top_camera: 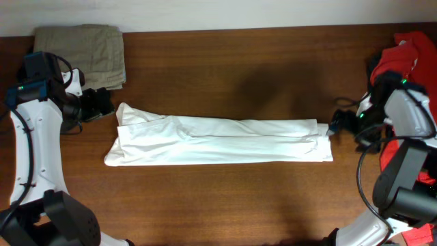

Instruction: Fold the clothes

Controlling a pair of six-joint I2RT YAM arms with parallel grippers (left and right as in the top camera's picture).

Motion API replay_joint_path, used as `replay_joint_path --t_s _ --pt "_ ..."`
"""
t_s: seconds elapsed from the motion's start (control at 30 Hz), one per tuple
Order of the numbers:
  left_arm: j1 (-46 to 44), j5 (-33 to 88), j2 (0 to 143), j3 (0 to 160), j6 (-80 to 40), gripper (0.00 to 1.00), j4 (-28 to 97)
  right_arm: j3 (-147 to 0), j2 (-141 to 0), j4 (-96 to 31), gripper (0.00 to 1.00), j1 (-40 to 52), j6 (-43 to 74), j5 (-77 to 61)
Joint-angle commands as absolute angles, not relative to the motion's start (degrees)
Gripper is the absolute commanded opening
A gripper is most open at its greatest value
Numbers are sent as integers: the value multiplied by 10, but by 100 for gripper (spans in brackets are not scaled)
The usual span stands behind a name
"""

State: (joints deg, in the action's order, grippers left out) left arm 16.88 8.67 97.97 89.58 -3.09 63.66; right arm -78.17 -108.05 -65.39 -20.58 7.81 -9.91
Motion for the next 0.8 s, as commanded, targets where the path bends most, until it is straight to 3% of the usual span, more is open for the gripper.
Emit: replay_joint_path --t_s 0.0,0.23,0.63,0.77 --pt "169 113 981 896 -33 99 638 -680 -1072 -531 99 -204 73 -133" --pt "169 119 981 896 -33 99 639 -630 -1072 -472 99 -203 -48 -271" --pt "169 119 981 896 -33 99 638 -632 -1073 -500 99 -217 -44 -224" --pt "169 119 981 896 -33 99 637 -603 -1082 -445 99 -190 -41 -232"
